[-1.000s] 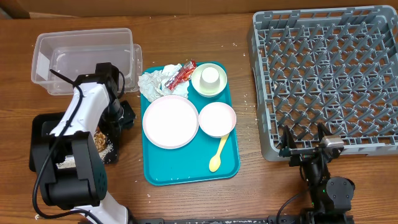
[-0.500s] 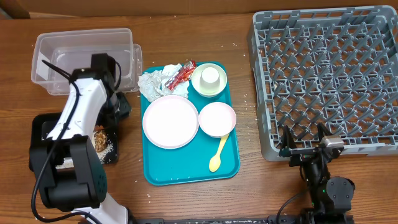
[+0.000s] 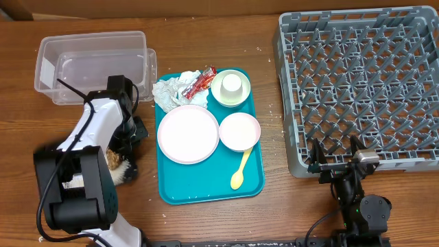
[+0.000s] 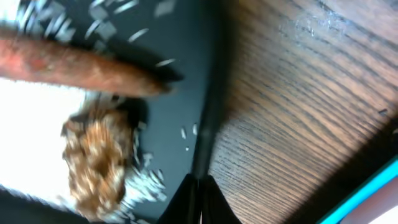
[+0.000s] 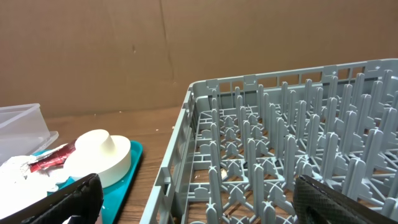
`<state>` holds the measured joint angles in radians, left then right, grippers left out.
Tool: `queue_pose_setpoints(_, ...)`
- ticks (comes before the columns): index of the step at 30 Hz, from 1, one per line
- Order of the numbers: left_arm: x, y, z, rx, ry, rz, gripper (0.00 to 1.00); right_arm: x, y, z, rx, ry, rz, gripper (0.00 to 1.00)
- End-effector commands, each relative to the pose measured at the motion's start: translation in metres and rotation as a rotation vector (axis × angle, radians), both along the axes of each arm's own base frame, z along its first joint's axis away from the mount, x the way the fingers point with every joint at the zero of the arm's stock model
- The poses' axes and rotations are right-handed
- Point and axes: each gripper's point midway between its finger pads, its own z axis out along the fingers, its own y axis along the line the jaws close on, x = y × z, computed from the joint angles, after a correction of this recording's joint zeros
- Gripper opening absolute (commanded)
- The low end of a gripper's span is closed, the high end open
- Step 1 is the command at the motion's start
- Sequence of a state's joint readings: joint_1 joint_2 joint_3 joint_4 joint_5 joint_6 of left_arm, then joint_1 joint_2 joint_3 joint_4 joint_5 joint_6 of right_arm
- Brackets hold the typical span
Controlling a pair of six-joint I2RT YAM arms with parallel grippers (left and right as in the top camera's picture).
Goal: Sort waste into correct bins and load items into the dishwasher
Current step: 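Lower the scrap onto the rice on the black tray and release, then lift the left gripper and move it over the red wrapper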
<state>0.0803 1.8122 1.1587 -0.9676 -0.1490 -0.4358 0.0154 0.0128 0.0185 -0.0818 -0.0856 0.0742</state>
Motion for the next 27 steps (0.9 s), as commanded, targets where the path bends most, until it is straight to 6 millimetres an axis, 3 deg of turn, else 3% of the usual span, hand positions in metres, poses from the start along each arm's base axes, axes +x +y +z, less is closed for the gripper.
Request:
queue_pose_setpoints(1, -0.003, -0.008, 0.001, -0.053, -0.002, -0.016, 0.04, 0.0, -0.001, -0.002, -0.004, -0.002, -0.006, 1.0)
queue_pose_setpoints(8, -0.003, -0.017, 0.001, -0.068, 0.005, -0.07, 0.04, 0.0, -0.001, -0.002, -0.004, -0.002, -0.006, 1.0)
queue_pose_setpoints(19, 0.021, -0.042, 0.001, -0.063, -0.066, -0.306, 0.04, 0.0, -0.001, -0.002, -0.004, -0.002, -0.006, 1.0)
queue_pose_setpoints(27, 0.019, -0.047, 0.0, -0.093, -0.051, -0.397, 0.04, 0.0, -0.001, -0.002, -0.004, -0.002, -0.006, 1.0)
